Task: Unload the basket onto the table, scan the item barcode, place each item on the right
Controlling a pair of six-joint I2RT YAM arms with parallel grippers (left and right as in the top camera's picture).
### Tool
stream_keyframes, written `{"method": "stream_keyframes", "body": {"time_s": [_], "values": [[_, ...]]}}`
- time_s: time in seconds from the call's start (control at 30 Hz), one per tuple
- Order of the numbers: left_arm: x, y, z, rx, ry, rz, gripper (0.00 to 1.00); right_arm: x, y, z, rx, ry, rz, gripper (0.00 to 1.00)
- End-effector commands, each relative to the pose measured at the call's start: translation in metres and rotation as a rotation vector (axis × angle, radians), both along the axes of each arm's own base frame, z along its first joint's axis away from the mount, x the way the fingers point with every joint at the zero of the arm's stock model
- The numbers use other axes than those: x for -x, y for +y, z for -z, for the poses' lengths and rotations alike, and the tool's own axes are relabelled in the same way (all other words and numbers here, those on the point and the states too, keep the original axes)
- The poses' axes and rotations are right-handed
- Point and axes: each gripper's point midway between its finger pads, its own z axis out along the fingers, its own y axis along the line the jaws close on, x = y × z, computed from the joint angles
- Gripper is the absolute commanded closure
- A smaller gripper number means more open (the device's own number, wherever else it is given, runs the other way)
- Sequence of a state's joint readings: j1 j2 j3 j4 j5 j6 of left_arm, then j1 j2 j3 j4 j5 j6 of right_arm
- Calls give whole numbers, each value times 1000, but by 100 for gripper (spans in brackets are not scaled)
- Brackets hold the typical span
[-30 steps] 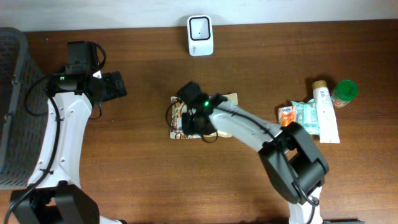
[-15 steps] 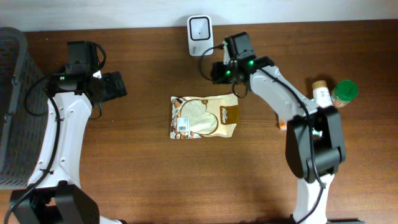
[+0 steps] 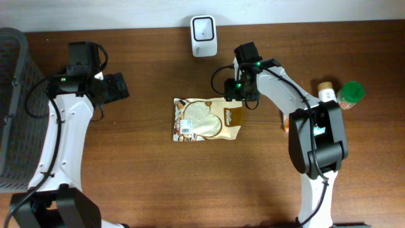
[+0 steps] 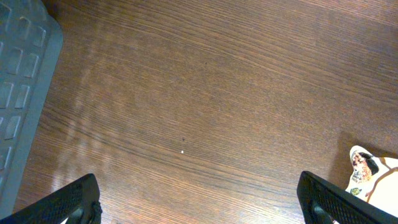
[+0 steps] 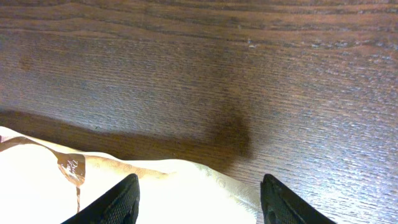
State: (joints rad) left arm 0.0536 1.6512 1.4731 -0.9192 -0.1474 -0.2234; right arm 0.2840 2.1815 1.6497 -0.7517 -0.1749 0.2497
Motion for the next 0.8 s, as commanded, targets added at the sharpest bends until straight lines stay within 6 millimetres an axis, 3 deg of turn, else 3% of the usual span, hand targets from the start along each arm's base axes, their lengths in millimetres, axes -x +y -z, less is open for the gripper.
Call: {"method": "stream_keyframes", "body": {"time_s": [0.0, 0.17, 0.23, 0.27, 0.3, 0.33, 0.43, 0.53, 0.63, 0.77], "values": [[-3, 2, -7, -16, -16, 12, 1, 11, -2, 12, 1, 50, -12, 42], [-3, 2, -7, -16, -16, 12, 1, 43, 1, 15, -28, 189, -24, 43], [-3, 2, -7, -16, -16, 12, 1, 56, -2, 14, -23, 247, -23, 51], [-3, 2, -7, -16, -16, 12, 1, 55, -5, 9, -5, 243, -18, 61], [-3, 2, -7, -16, -16, 12, 1, 50, -8, 3, 8, 221, -16, 83], [-3, 2, -7, -16, -16, 12, 1, 41, -10, -5, 15, 190, -11, 91], [-3, 2, -7, -16, -16, 12, 1, 3, -14, -30, 52, 46, 17, 91], [-3, 2, -7, -16, -16, 12, 1, -26, -6, -39, 35, -78, 20, 91], [-3, 2, -7, -16, -16, 12, 1, -37, 8, -26, 20, -112, 12, 92], [-3, 2, -7, -16, -16, 12, 1, -30, 28, 9, 20, -59, 8, 96]]}}
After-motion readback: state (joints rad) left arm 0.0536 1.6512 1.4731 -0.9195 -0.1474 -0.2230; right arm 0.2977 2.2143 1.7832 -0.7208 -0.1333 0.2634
